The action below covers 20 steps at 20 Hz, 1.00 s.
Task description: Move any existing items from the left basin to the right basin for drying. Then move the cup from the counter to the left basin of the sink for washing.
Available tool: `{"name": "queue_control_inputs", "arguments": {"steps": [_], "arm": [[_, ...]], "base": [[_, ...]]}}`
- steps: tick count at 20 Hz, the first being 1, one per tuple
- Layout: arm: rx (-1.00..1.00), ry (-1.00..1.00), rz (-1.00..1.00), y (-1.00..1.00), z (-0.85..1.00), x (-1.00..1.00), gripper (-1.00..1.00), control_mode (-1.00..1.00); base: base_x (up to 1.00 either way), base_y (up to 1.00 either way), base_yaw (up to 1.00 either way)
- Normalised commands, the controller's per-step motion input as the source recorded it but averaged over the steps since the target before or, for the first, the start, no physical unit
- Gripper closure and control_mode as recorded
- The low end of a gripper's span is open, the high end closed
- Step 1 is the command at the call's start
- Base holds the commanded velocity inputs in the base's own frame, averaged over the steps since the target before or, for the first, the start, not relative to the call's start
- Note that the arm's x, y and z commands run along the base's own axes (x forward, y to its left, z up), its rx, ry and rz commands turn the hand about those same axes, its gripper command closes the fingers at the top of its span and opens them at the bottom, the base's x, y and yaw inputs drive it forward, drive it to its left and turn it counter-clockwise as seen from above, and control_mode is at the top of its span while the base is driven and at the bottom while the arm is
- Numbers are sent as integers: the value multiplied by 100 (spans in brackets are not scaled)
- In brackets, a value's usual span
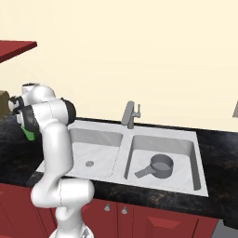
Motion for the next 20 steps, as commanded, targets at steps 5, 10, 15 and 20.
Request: {"name": "queue_control_inputs", "arguments": {"steps": [5,10,15,20], "arm": [[0,0,0,0,-13,-7,100,-100],[3,-3,0,0,-6,-26,100,-100],[1,-8,0,-3,7,-28,100,-100],[0,-12,0,-21,39,-21,100,-100]], "base": [[0,0,0],[0,0,0],[0,0,0],[0,0,0]]}}
